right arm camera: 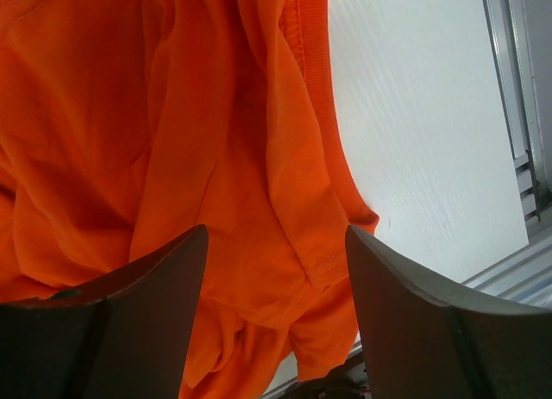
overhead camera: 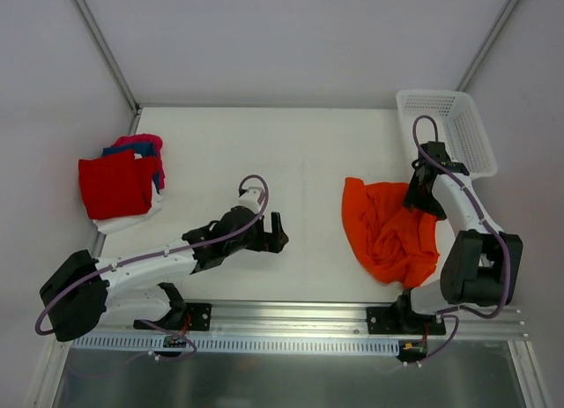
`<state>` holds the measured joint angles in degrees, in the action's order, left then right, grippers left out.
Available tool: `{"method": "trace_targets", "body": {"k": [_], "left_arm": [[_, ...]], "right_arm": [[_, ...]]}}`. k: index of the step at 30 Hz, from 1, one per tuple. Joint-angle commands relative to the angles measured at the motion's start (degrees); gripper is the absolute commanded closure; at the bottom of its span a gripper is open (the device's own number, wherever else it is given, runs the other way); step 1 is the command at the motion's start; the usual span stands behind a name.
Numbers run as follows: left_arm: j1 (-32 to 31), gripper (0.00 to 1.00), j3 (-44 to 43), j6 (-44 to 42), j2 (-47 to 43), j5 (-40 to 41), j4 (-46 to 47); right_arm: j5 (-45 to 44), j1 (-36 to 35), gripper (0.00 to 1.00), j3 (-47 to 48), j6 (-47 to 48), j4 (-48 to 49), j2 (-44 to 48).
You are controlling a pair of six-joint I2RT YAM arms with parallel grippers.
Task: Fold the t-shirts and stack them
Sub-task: Move the tshirt to the center of the board
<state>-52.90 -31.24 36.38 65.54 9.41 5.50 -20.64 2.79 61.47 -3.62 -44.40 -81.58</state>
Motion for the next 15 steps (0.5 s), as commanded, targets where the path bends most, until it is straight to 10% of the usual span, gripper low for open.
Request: {"method": "trace_targets", "body": {"k": [1,15], "left_arm": [[-0.36,0.01,2.15,-0.87,-2.34,-0.36,2.76],[-0.27,0.01,7.60,-0.52,-8.49,-0.01,4.17]], "right_arm": [[-3.26,0.20,0.31,-0.21,-1.57,1.77,-2.61],[-6.33,1.34,0.44,-2.59,-2.10,3.27,-9.56]]}}
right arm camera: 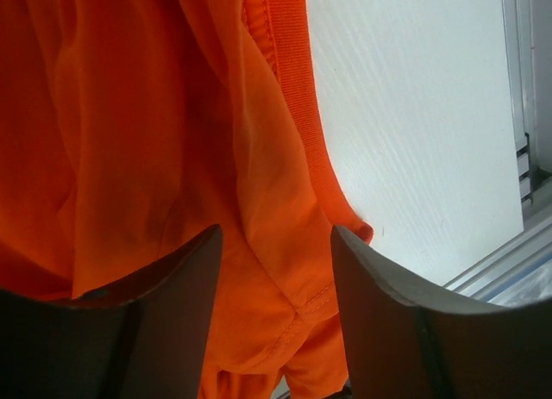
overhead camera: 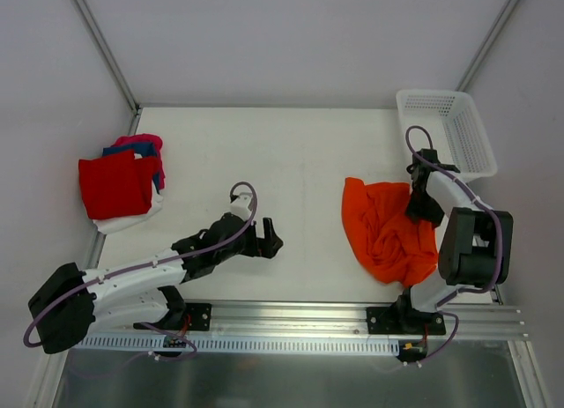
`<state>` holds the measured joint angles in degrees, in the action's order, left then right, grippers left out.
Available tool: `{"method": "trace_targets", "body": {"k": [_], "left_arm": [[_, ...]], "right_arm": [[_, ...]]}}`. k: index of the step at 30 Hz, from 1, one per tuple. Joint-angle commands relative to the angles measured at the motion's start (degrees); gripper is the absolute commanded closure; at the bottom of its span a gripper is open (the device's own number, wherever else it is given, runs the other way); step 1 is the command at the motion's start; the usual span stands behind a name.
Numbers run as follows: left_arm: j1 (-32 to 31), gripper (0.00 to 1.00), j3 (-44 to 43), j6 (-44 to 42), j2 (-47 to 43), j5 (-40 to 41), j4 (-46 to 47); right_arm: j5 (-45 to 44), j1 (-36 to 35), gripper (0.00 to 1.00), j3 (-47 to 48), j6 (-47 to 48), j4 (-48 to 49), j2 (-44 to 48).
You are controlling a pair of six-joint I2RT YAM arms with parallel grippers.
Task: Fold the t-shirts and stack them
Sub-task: Move the tshirt to the center of the board
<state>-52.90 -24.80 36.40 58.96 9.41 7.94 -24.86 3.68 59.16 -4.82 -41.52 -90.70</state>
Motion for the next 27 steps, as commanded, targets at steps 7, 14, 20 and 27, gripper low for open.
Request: {"method": "trace_targets", "body": {"k": [7,14,20,27], "left_arm": [[-0.36,0.01,3.70,0.60,-5.69,1.31,1.29],[-0.36,0.01,4.14,0.69,-8.42,1.93,-0.82],[-0.36,0.01,4.84,1.21,-10.00,2.37,-1.62],[-0.36,0.01,3.97,2.53,-6.32,1.93,-0.57]], "right_arm": [[-3.61,1.06,0.94,-1.94,-0.45,0.82,0.08],[-2.48,1.24,0.99,-2.64,-0.37,1.52,1.04],[4.89,1.15,0.99,-2.12,0.60,1.80,7.80],[9.30,0.98,0.99,5.08,2.09,-4.53,17.12]]}}
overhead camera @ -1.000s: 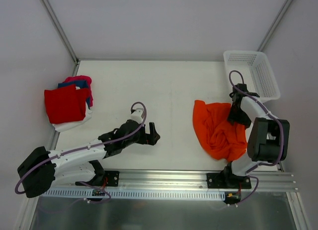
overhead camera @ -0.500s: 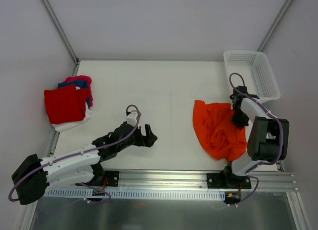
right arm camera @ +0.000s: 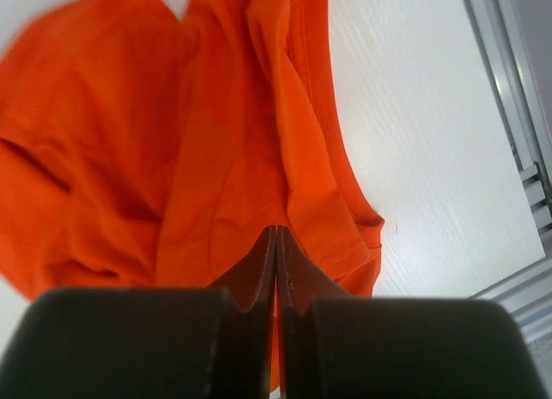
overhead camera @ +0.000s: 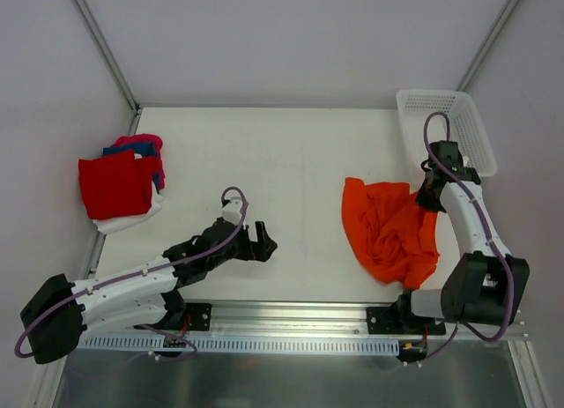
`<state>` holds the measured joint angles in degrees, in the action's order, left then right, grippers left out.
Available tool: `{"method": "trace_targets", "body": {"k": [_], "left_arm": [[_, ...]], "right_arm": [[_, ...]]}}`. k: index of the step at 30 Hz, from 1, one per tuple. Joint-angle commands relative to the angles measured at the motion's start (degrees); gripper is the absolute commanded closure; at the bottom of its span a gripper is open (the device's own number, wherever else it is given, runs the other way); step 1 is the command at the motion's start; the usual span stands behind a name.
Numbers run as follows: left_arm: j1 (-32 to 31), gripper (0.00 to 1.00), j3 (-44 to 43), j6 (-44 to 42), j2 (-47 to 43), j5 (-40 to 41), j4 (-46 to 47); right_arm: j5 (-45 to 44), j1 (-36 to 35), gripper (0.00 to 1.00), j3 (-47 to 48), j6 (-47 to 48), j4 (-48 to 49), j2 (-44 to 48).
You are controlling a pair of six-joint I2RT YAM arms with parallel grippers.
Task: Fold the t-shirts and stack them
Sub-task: Move the tshirt to the center of the board
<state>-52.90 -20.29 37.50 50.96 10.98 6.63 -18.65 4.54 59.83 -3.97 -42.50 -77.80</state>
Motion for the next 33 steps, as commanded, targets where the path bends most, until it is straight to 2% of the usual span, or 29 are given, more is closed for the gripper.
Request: {"method": "trace_targets", "body": {"k": [1,10,11,12,13,16,18,23,33], "left_arm": [[-0.36,0.01,-0.71,1.44,2.30,0.18,0.92],[-0.36,0.01,-2.47,1.35,8.45,-2.63,3.91],[-0.36,0.01,-2.73,1.35,9.15,-2.72,4.00],[-0.36,0.01,-2.82,1.44,9.33,-2.81,4.09],[-0.36,0.01,-2.91,1.44,9.68,-3.07,4.26],[-0.36,0.01,-3.08,1.53,10.30,-3.86,4.70],[-0.36,0.01,-2.73,1.44,10.39,-3.86,4.79],[-0.36,0.01,-2.03,0.74,11.70,-5.53,7.86],[-0.36,0.01,-3.00,0.91,19.25,-11.41,14.28]], "right_arm": [[3.19,0.12,0.99,6.24,1.50,-4.86,5.54],[3.97,0.12,0.98,11.80,3.34,-9.44,8.81],[3.80,0.12,0.94,12.23,3.44,-10.23,6.89],[3.45,0.12,0.75,11.98,3.44,-10.76,5.65],[3.19,0.12,0.66,11.45,3.44,-10.93,4.51],[3.97,0.12,0.55,5.84,3.44,-6.48,2.30],[5.03,0.12,0.45,2.24,2.48,-3.48,1.87],[6.09,0.03,0.45,0.11,0.54,-0.39,-0.16],[-0.85,0.03,0.46,-0.60,0.10,0.05,-4.81]]}}
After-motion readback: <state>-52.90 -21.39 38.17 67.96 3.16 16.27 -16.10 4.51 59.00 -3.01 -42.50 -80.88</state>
